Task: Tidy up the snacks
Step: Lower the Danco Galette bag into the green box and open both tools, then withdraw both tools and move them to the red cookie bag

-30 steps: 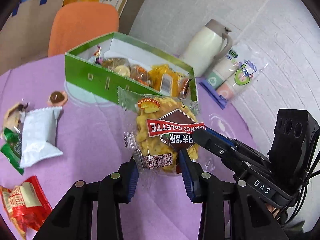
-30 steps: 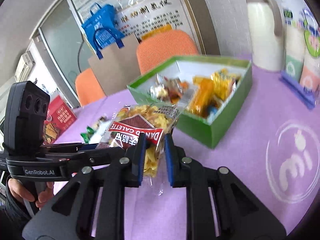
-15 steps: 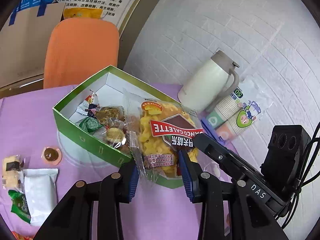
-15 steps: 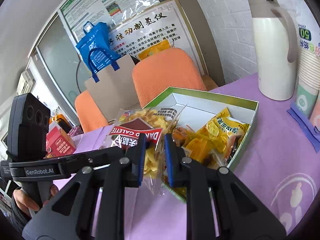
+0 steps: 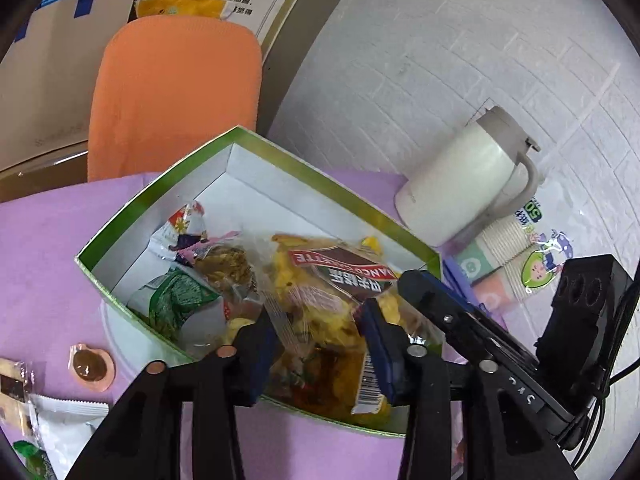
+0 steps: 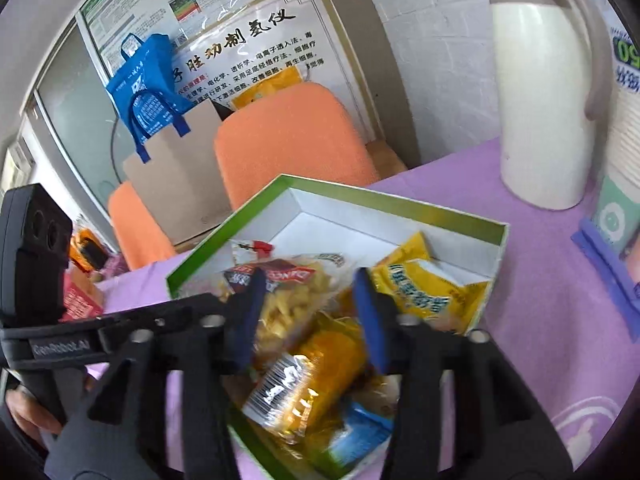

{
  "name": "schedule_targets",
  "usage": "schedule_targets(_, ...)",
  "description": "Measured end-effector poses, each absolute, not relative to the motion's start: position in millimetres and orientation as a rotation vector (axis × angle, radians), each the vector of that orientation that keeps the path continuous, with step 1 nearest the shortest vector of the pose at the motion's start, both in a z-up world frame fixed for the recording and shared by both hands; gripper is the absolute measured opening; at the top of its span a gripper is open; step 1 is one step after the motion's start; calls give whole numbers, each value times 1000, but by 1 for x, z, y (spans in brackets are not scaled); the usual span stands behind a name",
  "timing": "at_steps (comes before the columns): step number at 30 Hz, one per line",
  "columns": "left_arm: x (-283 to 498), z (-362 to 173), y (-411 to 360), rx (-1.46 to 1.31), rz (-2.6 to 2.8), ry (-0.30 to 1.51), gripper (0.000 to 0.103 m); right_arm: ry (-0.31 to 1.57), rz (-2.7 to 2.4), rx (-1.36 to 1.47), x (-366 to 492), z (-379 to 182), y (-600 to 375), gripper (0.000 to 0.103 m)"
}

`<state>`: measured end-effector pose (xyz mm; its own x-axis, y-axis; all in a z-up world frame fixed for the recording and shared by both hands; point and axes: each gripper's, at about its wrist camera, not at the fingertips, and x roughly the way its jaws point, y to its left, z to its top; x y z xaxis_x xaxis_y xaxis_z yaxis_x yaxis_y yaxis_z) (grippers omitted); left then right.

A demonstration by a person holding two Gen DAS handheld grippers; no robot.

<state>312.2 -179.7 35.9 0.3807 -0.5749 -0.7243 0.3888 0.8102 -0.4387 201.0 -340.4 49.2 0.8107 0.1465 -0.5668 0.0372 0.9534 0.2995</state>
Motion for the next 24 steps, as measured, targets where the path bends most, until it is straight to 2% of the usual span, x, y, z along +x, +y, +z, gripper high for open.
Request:
schedule_targets(1, 311, 33, -175, -206, -597, 1010, 64, 617, 44, 282, 197, 49, -340, 58)
schedule_targets(2, 310, 32, -171, -202, -580, 999, 65, 615, 35, 268, 195, 49, -340, 59)
schedule_targets(5, 308, 28, -162, -191, -563, 998, 67, 625, 23, 266, 192, 46, -342, 63)
schedule_targets(10, 298, 35, -151, -182, -548, 976, 67, 609, 27, 276, 181, 52, -339, 64)
schedule_targets(15, 276, 49, -136, -183, -555, 935, 68, 571, 43, 306, 157, 67, -331, 81)
schedule_targets(17, 265, 54, -128, -188, -545, 923, 74, 566, 67, 320, 147, 73, -324, 85)
schedule_targets(24, 204, 60, -94, -199, -496, 924, 76, 582, 147, 270, 113, 80, -291, 92)
